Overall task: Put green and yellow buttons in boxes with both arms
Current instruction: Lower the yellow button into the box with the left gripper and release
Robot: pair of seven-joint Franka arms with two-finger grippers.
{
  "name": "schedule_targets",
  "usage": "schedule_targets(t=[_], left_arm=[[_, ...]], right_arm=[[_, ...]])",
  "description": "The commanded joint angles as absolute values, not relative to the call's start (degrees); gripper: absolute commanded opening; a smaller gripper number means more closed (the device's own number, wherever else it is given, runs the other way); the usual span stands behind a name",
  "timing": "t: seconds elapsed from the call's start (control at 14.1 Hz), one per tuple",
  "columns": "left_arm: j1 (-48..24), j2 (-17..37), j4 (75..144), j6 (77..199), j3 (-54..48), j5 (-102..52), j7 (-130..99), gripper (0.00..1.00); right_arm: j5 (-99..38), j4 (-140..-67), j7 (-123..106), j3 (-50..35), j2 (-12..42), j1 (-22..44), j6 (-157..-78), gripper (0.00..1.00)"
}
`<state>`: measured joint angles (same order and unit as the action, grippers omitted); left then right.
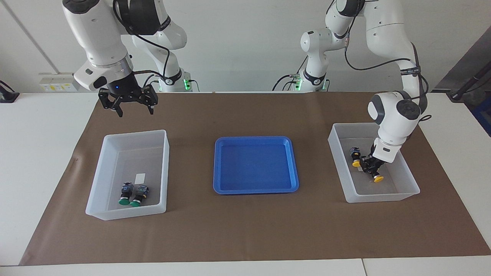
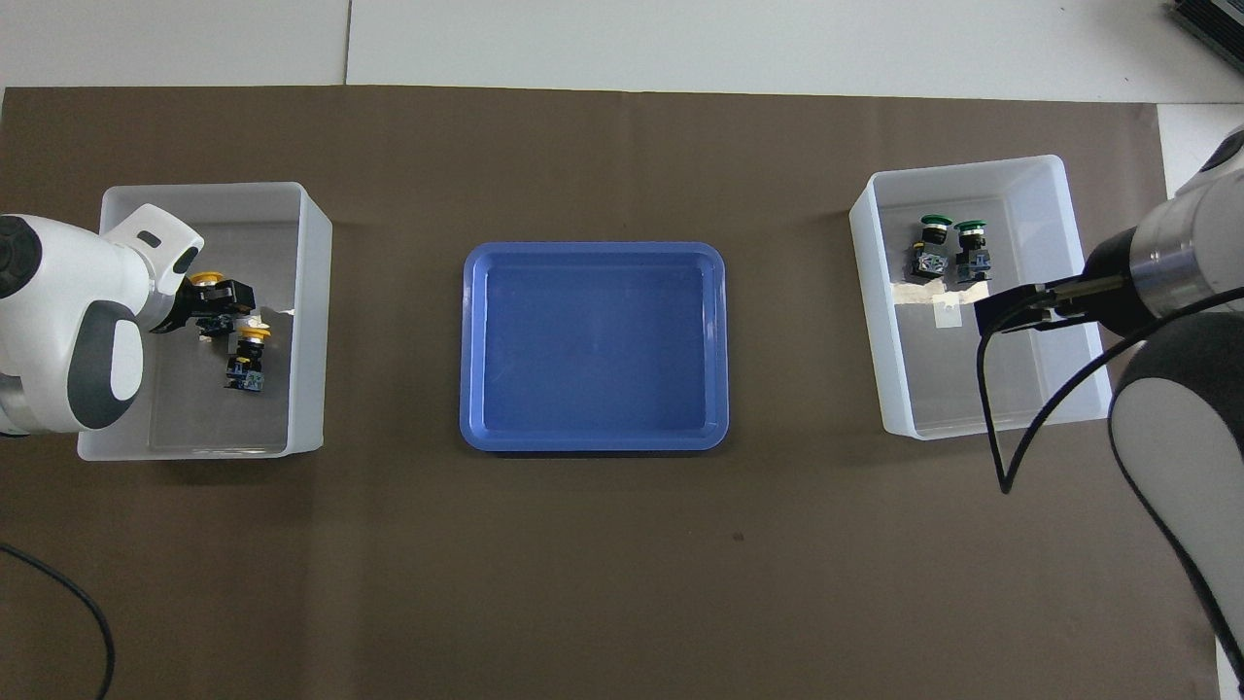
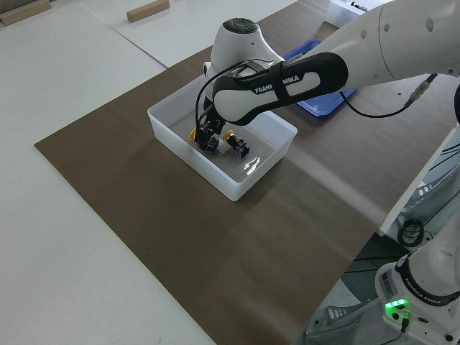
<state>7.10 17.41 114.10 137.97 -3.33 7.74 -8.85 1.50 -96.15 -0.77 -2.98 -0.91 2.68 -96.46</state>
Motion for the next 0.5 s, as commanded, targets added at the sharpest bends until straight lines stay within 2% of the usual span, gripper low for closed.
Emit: schedule_targets(t=[0.0, 0.14, 0.43], left_arm=[[6.9, 14.9, 109.8, 130.3, -3.6, 9.0, -7.5, 1.00], [6.6, 12.8, 106.6, 123.5, -4.2, 8.9, -5.8, 1.00], [6.5, 7.5, 105.1, 112.9, -7.6, 8.3, -2.2, 1.00]], right_arm=[[2.0, -95.5, -1.8, -3.6, -1.1, 1.9, -95.8, 1.00], [2.3, -95.5, -1.5, -3.6, -1.1, 1.9, -95.6, 1.00], [2.3, -95.1, -0.7, -3.6, -1.1, 1.9, -95.3, 1.00]])
